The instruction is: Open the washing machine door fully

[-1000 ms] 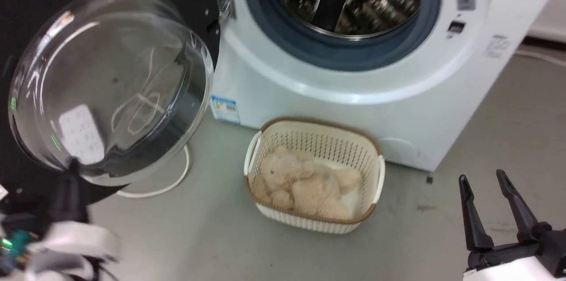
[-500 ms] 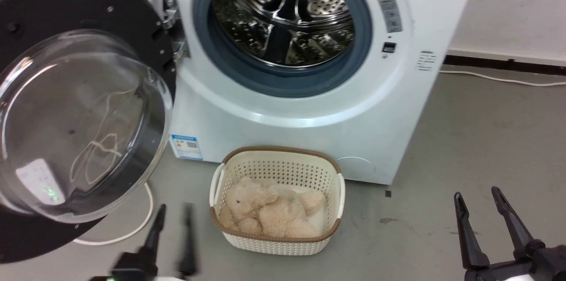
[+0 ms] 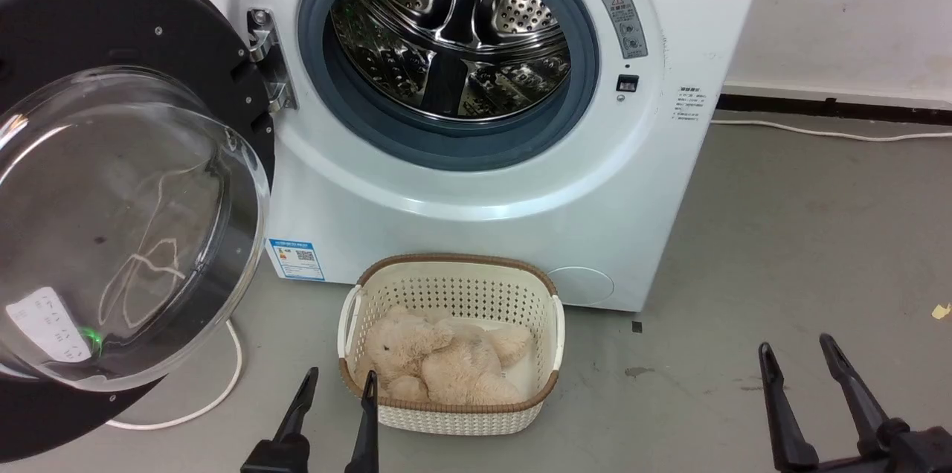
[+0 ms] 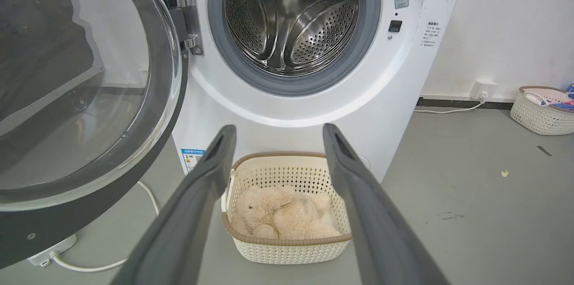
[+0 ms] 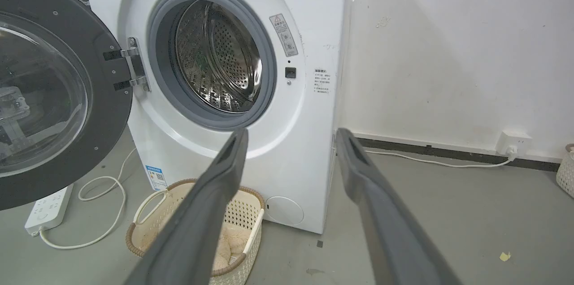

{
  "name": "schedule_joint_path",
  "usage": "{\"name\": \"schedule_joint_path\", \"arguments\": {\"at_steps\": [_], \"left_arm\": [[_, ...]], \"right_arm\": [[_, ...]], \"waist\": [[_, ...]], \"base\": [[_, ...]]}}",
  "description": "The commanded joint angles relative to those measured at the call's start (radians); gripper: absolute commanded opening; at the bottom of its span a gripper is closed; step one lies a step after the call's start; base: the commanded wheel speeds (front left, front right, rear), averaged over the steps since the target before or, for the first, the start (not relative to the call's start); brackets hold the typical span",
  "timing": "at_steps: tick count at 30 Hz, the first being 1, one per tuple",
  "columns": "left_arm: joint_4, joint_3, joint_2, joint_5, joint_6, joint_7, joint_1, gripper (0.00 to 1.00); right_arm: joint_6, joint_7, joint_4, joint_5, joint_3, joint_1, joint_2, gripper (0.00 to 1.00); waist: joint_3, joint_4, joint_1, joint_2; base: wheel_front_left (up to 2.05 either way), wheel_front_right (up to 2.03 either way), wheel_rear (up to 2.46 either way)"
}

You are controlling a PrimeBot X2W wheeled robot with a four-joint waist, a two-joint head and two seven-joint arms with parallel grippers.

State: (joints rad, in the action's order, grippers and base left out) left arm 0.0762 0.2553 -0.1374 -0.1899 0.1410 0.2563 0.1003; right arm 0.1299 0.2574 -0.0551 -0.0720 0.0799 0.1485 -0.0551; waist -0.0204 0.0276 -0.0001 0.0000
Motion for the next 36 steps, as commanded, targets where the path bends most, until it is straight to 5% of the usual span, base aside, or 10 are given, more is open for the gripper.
{"name": "schedule_joint_path", "arguments": {"at_steps": [1, 28, 29, 36], "left_arm": [[0.005, 0.001, 0.005, 0.012, 0.001, 0.005, 0.005, 1.0], [0.027, -0.033, 0.027, 0.039, -0.004, 0.005, -0.016, 1.0], [0.027, -0.033, 0.026, 0.038, -0.003, 0.0, -0.003, 0.0], [0.024, -0.04, 0.028, 0.042, -0.007, -0.009, -0.006, 0.0]], "right_arm": [[0.001, 0.004, 0.003, -0.008, -0.001, 0.018, 0.005, 1.0], [0.001, 0.004, 0.014, -0.019, -0.003, 0.01, 0.005, 1.0], [0.0, 0.0, 0.011, -0.01, -0.002, 0.007, 0.0, 0.0], [0.0, -0.008, 0.012, -0.006, -0.004, 0.002, 0.0, 0.0]], "waist": [[0.0, 0.0, 0.0001, 0.0], [0.001, 0.005, 0.0001, 0.0], [0.001, 0.005, 0.0001, 0.0], [0.001, 0.004, 0.0001, 0.0]], "base": [[0.0, 0.0, 0.0], [0.0, 0.0, 0.0], [0.0, 0.0, 0.0], [0.0, 0.0, 0.0]]}}
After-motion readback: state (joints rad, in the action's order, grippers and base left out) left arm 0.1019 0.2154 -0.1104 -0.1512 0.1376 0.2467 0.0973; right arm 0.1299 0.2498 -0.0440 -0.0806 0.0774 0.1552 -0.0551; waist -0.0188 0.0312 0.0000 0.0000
